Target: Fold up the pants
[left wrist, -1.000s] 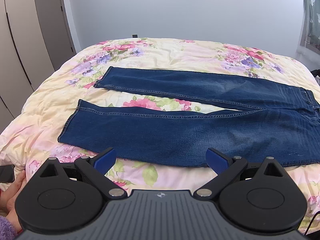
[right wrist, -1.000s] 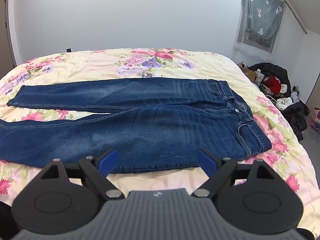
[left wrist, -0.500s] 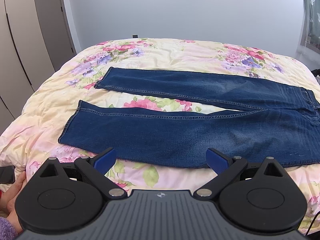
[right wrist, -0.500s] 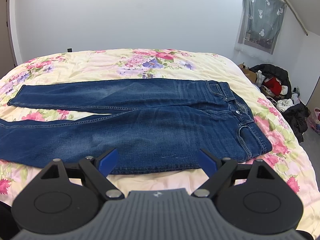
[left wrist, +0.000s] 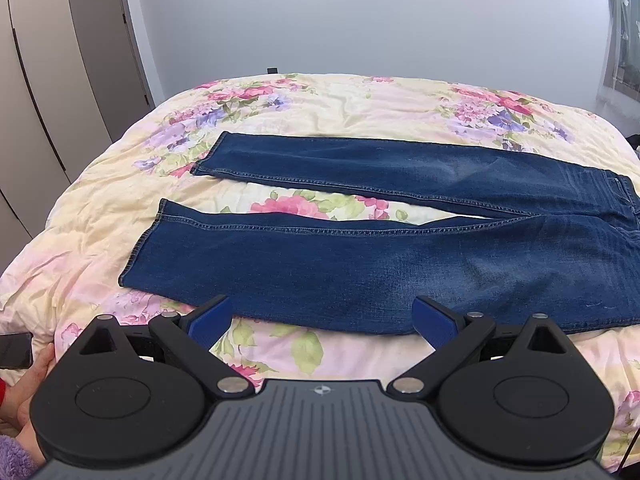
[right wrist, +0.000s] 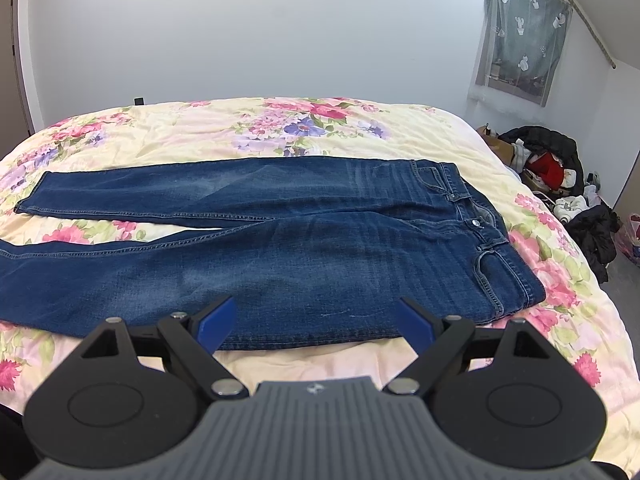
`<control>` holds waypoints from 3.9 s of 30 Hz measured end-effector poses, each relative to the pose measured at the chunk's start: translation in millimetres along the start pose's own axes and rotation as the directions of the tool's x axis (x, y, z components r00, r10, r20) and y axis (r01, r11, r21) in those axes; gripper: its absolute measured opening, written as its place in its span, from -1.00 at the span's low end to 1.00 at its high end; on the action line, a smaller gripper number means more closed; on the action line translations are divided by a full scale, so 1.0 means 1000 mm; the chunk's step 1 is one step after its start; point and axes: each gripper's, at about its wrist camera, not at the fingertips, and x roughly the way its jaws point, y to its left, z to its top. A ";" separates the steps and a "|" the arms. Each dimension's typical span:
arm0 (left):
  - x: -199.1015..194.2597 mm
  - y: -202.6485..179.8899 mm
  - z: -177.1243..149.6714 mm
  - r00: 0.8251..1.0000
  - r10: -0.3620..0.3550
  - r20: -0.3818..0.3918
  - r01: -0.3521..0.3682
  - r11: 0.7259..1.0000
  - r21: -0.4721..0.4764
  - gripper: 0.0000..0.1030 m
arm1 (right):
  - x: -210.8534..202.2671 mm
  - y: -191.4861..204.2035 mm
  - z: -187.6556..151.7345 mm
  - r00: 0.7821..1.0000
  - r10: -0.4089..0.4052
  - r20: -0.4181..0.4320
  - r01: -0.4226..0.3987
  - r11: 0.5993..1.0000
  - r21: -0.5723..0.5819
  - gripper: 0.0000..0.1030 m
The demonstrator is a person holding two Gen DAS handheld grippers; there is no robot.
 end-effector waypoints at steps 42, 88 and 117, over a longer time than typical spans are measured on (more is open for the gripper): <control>0.020 0.014 0.000 0.998 -0.019 -0.057 0.018 1.000 -0.023 1.00 | 0.011 -0.020 0.000 1.000 0.007 0.013 -0.008 1.000 0.027 0.61; 0.234 0.249 -0.023 0.996 -0.094 -0.007 0.073 0.816 -0.573 0.76 | 0.229 -0.329 -0.060 0.992 0.092 -0.083 0.017 0.565 0.825 0.21; 0.208 0.272 -0.043 0.993 -0.066 0.102 0.117 0.747 -0.654 -0.83 | 0.218 -0.333 -0.060 0.996 0.079 -0.032 -0.015 0.532 0.847 -0.77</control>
